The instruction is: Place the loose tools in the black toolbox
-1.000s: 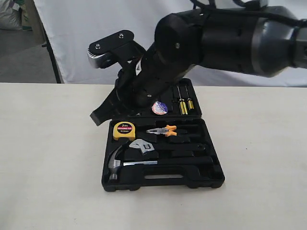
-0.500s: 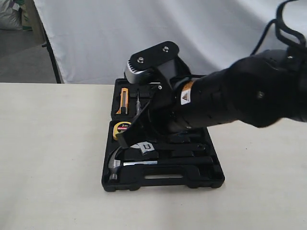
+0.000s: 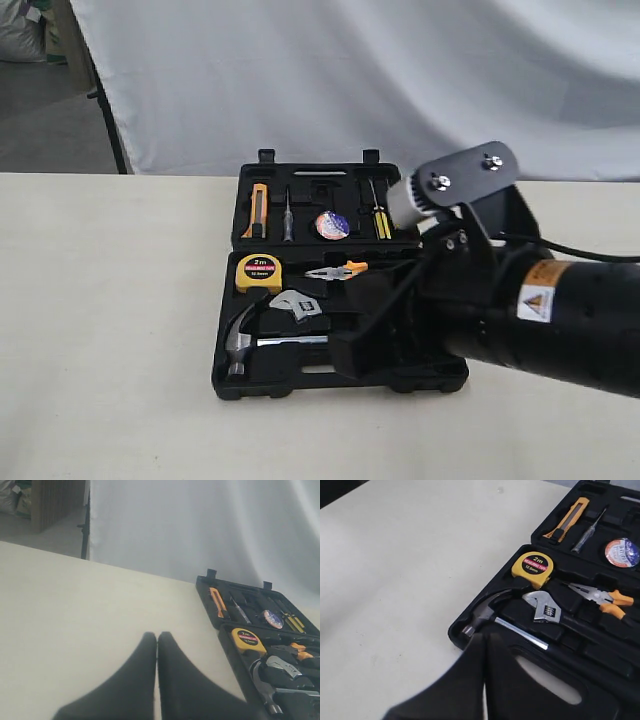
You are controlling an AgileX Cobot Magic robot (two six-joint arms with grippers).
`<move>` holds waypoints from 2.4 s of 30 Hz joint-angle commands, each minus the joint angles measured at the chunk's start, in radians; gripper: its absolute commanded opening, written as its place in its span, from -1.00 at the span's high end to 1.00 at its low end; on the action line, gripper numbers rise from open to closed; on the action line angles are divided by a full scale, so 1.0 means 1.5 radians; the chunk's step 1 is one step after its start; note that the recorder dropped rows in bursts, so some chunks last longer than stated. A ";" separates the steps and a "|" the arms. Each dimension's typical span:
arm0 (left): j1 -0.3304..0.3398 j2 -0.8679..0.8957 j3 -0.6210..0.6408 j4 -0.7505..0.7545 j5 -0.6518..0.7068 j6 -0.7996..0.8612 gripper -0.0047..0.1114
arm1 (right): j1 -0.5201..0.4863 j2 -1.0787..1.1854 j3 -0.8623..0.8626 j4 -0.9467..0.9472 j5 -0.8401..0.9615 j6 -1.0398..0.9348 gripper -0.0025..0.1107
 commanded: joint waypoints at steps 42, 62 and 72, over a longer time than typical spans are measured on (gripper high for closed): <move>0.017 -0.002 -0.002 0.003 -0.005 -0.003 0.91 | -0.001 -0.630 0.429 0.006 -0.125 0.049 0.96; 0.017 -0.002 -0.002 0.003 -0.005 -0.003 0.91 | -0.001 -0.630 0.429 0.006 -0.082 0.098 0.96; 0.017 -0.002 -0.002 0.003 -0.005 -0.003 0.91 | -0.001 -0.630 0.429 -0.063 -0.019 0.107 0.96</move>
